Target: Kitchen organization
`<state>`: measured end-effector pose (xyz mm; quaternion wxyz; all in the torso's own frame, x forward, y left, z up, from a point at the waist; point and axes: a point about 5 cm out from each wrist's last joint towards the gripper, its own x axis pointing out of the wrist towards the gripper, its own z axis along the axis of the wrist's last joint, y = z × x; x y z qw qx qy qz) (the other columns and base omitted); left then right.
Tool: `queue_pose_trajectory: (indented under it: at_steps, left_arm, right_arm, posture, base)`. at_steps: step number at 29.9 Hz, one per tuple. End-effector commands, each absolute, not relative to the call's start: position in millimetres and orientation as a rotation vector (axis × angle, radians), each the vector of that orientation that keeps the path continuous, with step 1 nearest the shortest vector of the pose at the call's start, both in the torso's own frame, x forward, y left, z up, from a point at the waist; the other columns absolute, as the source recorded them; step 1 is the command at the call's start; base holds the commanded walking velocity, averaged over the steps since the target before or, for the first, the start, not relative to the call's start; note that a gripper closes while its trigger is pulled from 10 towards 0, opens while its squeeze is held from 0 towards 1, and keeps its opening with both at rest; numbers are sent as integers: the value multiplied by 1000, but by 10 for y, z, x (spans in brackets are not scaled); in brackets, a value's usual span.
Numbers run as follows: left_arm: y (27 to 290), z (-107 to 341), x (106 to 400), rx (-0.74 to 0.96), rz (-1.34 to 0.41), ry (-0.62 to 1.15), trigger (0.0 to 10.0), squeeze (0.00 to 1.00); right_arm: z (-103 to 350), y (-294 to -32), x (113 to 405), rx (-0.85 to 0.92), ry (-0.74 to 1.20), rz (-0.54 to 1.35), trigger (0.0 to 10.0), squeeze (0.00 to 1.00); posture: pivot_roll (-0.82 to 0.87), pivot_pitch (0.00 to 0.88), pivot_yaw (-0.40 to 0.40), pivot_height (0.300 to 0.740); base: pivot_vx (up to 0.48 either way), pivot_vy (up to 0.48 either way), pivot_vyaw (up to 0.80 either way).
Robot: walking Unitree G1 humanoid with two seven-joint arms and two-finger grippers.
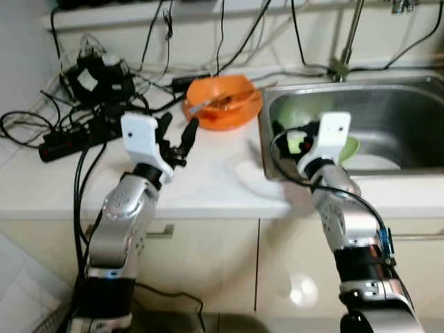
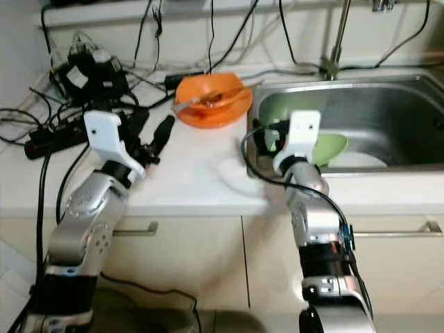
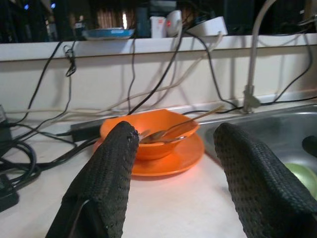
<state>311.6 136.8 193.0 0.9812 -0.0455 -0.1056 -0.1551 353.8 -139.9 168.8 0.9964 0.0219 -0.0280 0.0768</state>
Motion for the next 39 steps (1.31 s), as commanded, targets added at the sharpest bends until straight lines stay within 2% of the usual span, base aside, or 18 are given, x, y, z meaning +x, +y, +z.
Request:
queue_pose_trajectory:
  at_steps: [1, 6, 10, 17, 27, 39]
  left_arm:
    - [1367, 1972, 3130, -93, -313, -225, 10000, 0]
    - [1363, 1956, 3125, -106, -311, -217, 10000, 0]
    - [1372, 1910, 3147, -115, -284, -183, 10000, 0]
    - [1390, 1903, 3158, -130, -283, -182, 10000, 0]
    - [1407, 1934, 3169, -138, -281, -189, 10000, 0]
    - [1407, 1903, 3134, -144, -277, -178, 10000, 0]
  right_arm:
    - [1729, -1363, 3547, 32, -80, 164, 10000, 0]
    - [1763, -1319, 3540, 57, -105, 158, 10000, 0]
    - [1751, -1263, 3519, 48, -82, 227, 10000, 0]
    - [1701, -1342, 3508, 121, -64, 225, 10000, 0]
    - [1707, -1302, 3496, 44, -86, 220, 10000, 0]
    - [1670, -1250, 3461, 51, -58, 232, 10000, 0]
  posture:
    - [-33, 0, 139, 740]
    - [-33, 0, 138, 740]
    - [-32, 0, 137, 740]
    - [-34, 0, 139, 740]
    - [-35, 0, 140, 740]
    - [-34, 3, 134, 740]
  base:
    - [0, 0, 0]
    - [0, 0, 0]
    - [0, 0, 0]
    - [35, 0, 0]
    - [415, 0, 0]
    - [454, 0, 0]
